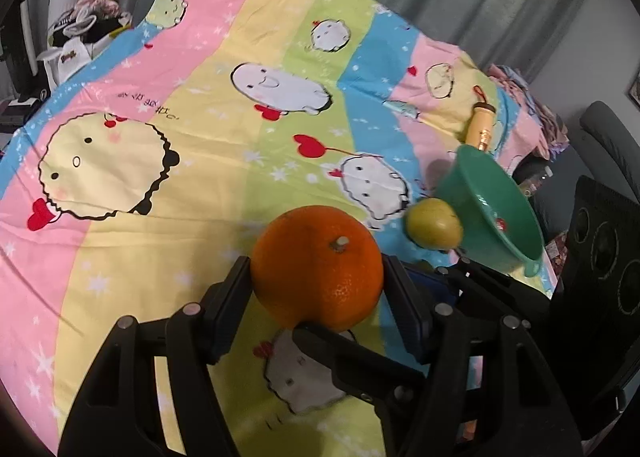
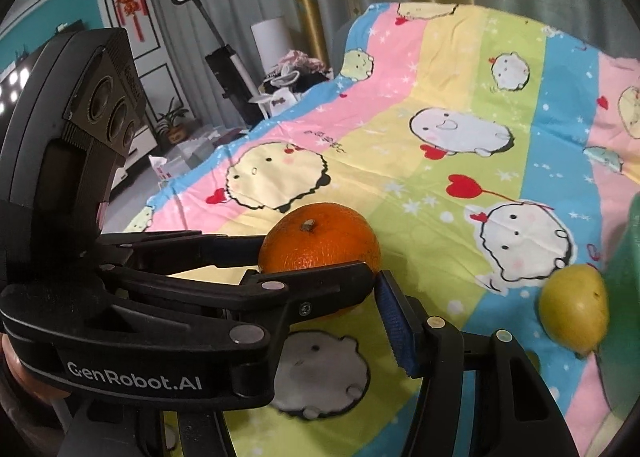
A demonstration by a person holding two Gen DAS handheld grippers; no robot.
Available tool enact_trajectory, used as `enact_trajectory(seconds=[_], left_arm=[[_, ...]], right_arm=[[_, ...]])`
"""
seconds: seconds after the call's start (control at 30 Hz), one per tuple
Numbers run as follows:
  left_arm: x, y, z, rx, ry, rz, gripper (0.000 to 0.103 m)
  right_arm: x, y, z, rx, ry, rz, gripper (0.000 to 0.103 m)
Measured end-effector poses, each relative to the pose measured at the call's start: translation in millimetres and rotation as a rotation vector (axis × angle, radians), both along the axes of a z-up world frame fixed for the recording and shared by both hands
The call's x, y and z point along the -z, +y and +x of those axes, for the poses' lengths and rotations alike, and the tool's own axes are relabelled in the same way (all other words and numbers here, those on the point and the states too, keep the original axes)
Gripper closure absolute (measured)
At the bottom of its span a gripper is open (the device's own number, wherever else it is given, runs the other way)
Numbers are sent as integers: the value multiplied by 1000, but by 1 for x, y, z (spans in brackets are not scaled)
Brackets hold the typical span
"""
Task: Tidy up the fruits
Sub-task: 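Carry the orange with both tools over the green basin and lower it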
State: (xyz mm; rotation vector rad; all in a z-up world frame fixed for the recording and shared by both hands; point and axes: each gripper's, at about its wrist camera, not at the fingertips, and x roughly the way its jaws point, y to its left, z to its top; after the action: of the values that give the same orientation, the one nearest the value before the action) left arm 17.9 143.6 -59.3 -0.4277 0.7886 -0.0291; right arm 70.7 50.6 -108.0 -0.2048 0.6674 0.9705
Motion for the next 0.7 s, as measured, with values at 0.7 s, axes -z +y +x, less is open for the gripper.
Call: enact_trajectory(seconds=[0.7], left_arm=[[-37,-47,-83,-34,-56,63,37]], right_arm=[[-26,-36,-86,-28,-68,19,43]])
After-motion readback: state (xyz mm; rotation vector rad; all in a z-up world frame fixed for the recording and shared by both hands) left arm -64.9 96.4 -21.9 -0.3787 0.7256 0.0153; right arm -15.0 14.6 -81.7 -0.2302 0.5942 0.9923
